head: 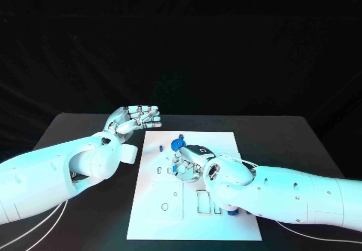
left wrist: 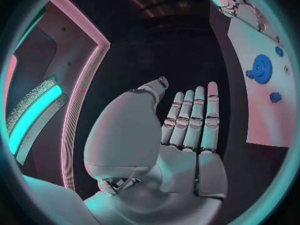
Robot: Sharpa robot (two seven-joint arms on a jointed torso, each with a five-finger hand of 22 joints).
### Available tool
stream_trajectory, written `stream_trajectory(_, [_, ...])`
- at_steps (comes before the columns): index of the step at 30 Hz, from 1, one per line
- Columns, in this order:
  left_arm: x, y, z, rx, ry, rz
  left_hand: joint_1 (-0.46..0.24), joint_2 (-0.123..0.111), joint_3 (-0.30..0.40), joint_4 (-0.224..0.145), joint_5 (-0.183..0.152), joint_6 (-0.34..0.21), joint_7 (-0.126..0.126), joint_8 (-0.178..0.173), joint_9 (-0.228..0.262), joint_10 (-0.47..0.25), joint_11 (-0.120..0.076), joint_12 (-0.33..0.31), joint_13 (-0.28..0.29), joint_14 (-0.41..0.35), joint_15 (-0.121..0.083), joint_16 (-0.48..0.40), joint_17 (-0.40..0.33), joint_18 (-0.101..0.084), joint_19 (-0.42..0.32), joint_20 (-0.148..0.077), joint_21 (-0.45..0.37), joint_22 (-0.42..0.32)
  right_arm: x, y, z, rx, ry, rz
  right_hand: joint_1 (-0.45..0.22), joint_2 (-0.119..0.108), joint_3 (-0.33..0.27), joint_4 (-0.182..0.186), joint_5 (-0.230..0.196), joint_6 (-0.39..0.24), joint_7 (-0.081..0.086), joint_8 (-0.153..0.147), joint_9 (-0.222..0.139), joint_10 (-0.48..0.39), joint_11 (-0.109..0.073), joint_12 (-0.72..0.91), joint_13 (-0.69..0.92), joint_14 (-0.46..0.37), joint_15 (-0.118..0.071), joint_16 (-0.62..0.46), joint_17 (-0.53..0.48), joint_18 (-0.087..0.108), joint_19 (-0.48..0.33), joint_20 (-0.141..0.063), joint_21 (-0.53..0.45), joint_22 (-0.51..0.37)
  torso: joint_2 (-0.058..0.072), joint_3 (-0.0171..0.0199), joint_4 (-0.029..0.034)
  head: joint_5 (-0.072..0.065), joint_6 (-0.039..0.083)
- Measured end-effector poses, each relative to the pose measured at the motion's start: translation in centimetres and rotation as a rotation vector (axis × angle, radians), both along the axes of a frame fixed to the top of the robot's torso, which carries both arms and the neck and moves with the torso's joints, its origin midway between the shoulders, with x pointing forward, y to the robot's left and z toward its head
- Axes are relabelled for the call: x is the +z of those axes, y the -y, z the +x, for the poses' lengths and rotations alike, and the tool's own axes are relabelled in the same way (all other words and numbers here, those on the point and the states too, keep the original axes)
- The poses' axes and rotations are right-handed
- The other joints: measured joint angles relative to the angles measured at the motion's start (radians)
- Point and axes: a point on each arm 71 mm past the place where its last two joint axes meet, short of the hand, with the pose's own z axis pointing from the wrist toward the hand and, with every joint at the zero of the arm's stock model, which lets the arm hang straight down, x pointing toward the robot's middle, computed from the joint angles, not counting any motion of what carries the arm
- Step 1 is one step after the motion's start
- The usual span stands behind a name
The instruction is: Assemble the parts on the task board
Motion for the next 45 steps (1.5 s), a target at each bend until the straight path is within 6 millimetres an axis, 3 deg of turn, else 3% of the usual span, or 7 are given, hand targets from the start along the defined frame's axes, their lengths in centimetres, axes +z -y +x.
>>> stream_trajectory(5, [0.0,0.0,0.0,-0.001,-0.001,0.0,0.0,0.0,0.0,0.0,0.0,0.0,0.0,0.0,0.0,0.0,0.0,0.0,0.0,0.0,0.0,0.0,0.0,0.0,0.0,0.0,0.0,0.0,-0.3,0.1,0.0,-0.004,-0.005,-0.007,-0.019,-0.019,-0.019,0.003,0.0,-0.011,0.011,-0.004,-0.006,-0.001,0.001,-0.004,0.0,0.0,0.0,0.0,0.0,0.0,0.0,0.0,0.0,0.0,0.0,0.0001,-0.0006,0.001,0.002])
stream_trajectory(20, [0.0,-0.1,0.0,-0.002,-0.005,0.002,0.0,0.0,0.0,0.0,0.0,0.0,0.0,0.0,0.0,0.0,0.0,0.0,0.0,0.0,0.0,0.0,0.002,0.0,0.0,0.0,0.0,0.0,-0.4,0.1,0.1,-0.007,-0.008,-0.011,-0.029,-0.029,-0.036,0.006,0.0,-0.022,0.015,-0.009,-0.01,-0.009,0.009,-0.012,0.0,0.0,0.0,0.0,0.0,0.0,0.0,0.0,0.0,0.0,0.0,0.0006,-0.0012,-0.001,0.004])
stream_trajectory(27, [-0.1,-0.1,0.0,-0.002,-0.007,0.002,0.0,0.0,-0.002,-0.002,0.0,0.0,0.0,0.0,0.0,0.0,0.0,0.0,0.0,0.0,0.0,0.0,0.002,0.0,0.0,0.0,0.0,0.0,-0.4,0.2,0.1,-0.01,-0.004,-0.007,-0.035,-0.036,-0.082,0.023,-0.047,-0.049,0.024,-0.025,-0.02,-0.024,0.02,-0.028,0.0,0.0,0.0,0.0,0.0,0.0,0.0,0.0,0.0,0.0,0.0,0.0006,-0.0012,-0.001,0.004])
stream_trajectory(32, [-0.1,-0.1,0.0,-0.002,-0.008,0.003,0.0,0.0,-0.003,-0.003,0.0,0.0,0.0,0.0,0.0,0.0,0.0,0.0,0.0,0.0,0.0,0.0,0.002,0.0,0.0,0.0,0.0,0.0,-0.3,0.2,0.1,-0.012,0.002,0.001,-0.03,-0.041,-0.168,0.051,-0.067,-0.067,0.028,-0.031,-0.031,-0.038,0.023,-0.037,0.0,0.004,0.004,0.0,0.0,0.0,0.0,0.008,0.0,0.0,0.0,0.0001,-0.0012,-0.001,0.005])
stream_trajectory(40, [-0.1,-0.1,0.0,-0.003,-0.011,0.005,0.0,0.0,-0.003,-0.003,0.0,0.0,0.0,0.0,0.0,0.0,0.0,0.0,0.0,0.0,0.0,0.0,0.003,0.0,0.0,0.0,0.0,0.0,-0.1,0.4,0.0,-0.018,0.018,0.02,0.064,-0.003,-0.367,0.14,-0.091,-0.092,0.037,-0.036,-0.054,-0.062,0.033,-0.058,0.0,0.002,0.013,0.0,0.0,0.0,0.0,0.015,0.0,0.001,0.0,-0.0002,-0.0009,0.0,0.005])
stream_trajectory(45, [-0.2,-0.2,0.1,-0.004,-0.019,0.018,-0.002,-0.002,-0.003,-0.003,0.0,0.0,0.0,0.0,0.0,0.0,0.0,0.0,0.0,0.007,-0.007,0.0,0.012,0.0,-0.004,0.004,0.0,0.0,0.3,1.3,-0.2,-0.026,0.044,0.055,0.087,0.001,-0.441,0.156,-0.083,-0.132,0.049,-0.055,-0.074,-0.07,0.041,-0.066,0.0,0.002,0.02,0.0,0.0,0.0,0.0,0.019,0.0,0.0,-0.001,0.0001,-0.0002,0.0,0.004])
